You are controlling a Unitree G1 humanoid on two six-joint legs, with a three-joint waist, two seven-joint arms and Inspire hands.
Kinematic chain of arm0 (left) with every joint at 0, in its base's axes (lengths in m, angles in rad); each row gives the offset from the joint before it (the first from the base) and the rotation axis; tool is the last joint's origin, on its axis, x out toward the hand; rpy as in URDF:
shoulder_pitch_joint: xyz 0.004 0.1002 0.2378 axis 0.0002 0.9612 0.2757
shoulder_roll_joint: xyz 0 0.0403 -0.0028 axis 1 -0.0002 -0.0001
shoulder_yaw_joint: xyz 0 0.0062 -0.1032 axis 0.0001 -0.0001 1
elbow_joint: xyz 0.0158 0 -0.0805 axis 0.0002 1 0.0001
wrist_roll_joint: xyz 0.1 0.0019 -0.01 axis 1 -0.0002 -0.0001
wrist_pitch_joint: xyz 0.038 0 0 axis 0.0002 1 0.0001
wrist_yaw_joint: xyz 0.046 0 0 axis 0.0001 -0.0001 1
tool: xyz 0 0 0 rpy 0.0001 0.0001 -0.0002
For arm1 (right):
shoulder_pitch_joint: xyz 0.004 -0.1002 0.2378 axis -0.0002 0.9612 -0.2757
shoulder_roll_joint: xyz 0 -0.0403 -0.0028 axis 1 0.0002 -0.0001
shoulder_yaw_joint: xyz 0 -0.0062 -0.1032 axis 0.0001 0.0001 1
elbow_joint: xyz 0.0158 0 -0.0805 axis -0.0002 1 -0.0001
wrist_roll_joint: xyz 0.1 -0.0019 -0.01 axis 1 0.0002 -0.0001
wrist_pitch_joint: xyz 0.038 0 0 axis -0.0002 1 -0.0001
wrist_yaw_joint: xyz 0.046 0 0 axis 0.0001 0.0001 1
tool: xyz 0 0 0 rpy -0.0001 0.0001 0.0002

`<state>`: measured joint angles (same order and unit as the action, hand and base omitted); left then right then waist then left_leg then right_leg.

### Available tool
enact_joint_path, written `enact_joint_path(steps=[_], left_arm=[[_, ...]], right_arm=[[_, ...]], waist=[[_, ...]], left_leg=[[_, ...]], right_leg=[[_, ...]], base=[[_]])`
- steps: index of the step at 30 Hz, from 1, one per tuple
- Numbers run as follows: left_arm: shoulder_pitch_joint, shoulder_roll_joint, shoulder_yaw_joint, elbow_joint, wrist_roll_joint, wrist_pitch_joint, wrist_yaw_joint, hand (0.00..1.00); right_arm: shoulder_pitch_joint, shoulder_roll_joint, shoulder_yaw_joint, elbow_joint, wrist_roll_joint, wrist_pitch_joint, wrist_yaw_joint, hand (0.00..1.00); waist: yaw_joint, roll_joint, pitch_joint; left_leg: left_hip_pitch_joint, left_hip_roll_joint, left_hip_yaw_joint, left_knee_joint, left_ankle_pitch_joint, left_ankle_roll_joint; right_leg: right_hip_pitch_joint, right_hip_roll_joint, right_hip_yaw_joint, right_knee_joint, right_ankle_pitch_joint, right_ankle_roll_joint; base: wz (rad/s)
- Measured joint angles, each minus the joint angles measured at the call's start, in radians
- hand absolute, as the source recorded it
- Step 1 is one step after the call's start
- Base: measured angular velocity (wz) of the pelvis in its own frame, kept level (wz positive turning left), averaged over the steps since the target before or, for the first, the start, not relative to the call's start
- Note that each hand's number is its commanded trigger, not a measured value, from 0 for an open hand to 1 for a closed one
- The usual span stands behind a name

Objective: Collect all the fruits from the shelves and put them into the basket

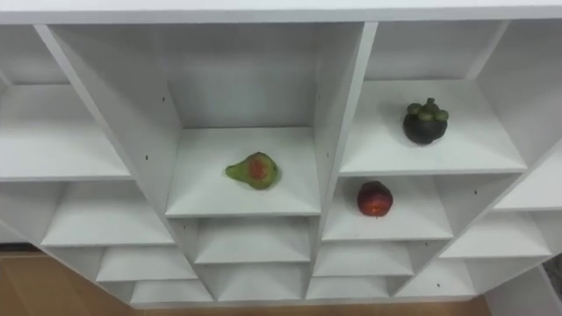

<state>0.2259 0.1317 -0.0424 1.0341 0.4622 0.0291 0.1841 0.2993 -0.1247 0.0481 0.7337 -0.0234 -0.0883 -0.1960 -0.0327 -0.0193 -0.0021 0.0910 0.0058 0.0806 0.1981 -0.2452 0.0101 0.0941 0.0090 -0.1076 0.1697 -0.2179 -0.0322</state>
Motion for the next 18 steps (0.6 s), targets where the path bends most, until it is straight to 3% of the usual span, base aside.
enact_joint_path(steps=[3,11,18], left_arm=[[-0.007,0.000,-0.001,-0.020,0.000,-0.016,0.002,1.00],[0.007,0.002,-0.003,-0.094,-0.022,-0.055,0.009,1.00],[0.031,0.015,-0.023,-0.146,-0.104,-0.082,0.009,1.00]], right_arm=[[0.049,0.001,0.002,-0.182,-0.025,-0.009,-0.023,0.00],[0.120,0.003,0.008,-0.472,-0.048,-0.028,-0.045,0.00],[0.176,-0.002,0.020,-0.708,-0.095,-0.047,-0.107,0.00]], waist=[[0.001,0.005,0.0000],[-0.002,0.007,0.0000],[-0.012,0.019,-0.0039]], left_leg=[[-0.007,0.000,0.001,-0.001,0.000,0.000],[-0.018,0.002,0.014,-0.011,0.000,0.000],[-0.025,0.003,0.016,-0.011,0.001,0.001]], right_leg=[[-0.010,0.000,0.002,0.001,0.001,-0.001],[-0.029,0.003,0.023,0.004,0.011,0.002],[-0.044,0.008,0.042,0.002,0.022,0.004]], base=[[-0.06],[-0.08],[-0.09]])
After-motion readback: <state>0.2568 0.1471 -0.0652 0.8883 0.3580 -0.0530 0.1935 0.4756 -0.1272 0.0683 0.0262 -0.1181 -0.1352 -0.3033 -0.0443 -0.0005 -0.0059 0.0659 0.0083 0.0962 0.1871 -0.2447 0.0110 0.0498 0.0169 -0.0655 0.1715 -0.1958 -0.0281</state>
